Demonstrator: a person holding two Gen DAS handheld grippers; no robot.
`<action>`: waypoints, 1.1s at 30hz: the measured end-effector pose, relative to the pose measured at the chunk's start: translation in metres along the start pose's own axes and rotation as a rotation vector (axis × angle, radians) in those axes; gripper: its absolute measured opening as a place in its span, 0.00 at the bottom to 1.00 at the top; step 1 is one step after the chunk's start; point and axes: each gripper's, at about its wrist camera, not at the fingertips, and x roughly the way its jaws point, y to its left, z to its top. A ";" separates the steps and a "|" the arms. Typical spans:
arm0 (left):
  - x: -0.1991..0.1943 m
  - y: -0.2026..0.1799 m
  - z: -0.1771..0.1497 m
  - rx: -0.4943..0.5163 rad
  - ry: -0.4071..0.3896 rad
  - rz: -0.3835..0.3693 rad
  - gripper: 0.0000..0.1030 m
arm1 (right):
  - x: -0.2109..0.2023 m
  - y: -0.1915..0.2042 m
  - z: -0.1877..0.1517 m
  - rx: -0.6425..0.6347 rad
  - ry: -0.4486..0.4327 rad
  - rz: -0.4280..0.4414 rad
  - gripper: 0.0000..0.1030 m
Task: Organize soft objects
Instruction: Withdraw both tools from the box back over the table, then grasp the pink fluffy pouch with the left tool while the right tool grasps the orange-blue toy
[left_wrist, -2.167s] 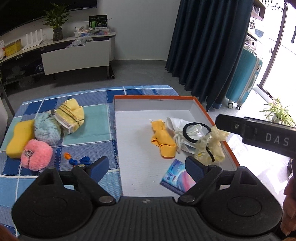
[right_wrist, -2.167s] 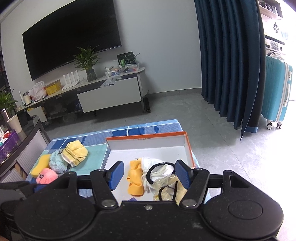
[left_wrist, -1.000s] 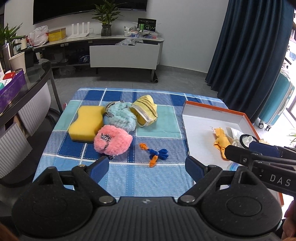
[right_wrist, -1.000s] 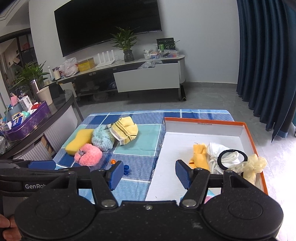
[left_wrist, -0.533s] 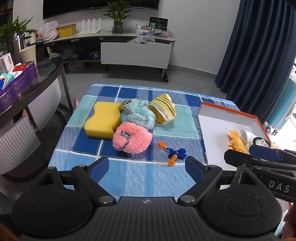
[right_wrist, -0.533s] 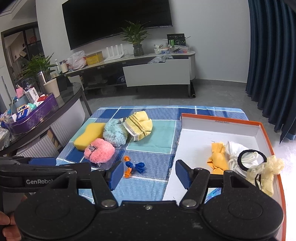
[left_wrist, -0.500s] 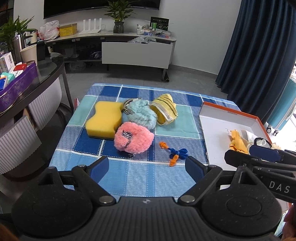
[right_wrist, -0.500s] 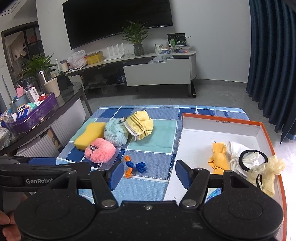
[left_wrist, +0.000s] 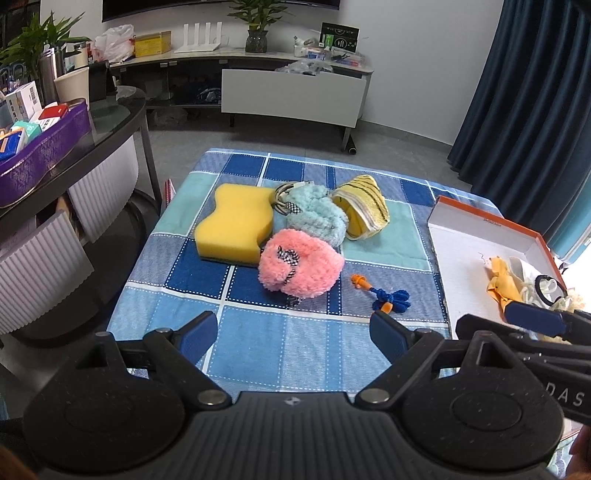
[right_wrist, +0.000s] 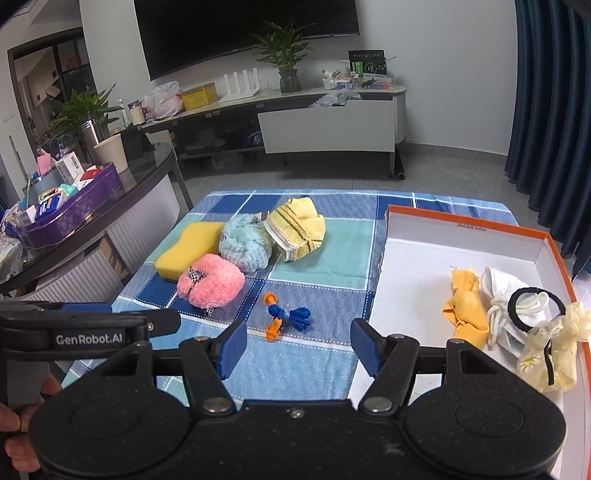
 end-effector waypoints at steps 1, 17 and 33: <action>0.002 0.001 0.000 0.000 0.002 0.001 0.89 | 0.001 0.000 -0.001 0.001 0.004 0.003 0.74; 0.036 0.007 0.010 0.011 0.045 0.004 0.89 | 0.030 0.001 -0.006 0.039 0.047 0.011 0.74; 0.091 -0.002 0.027 0.092 0.071 -0.059 0.75 | 0.070 0.007 -0.018 0.108 0.106 0.034 0.57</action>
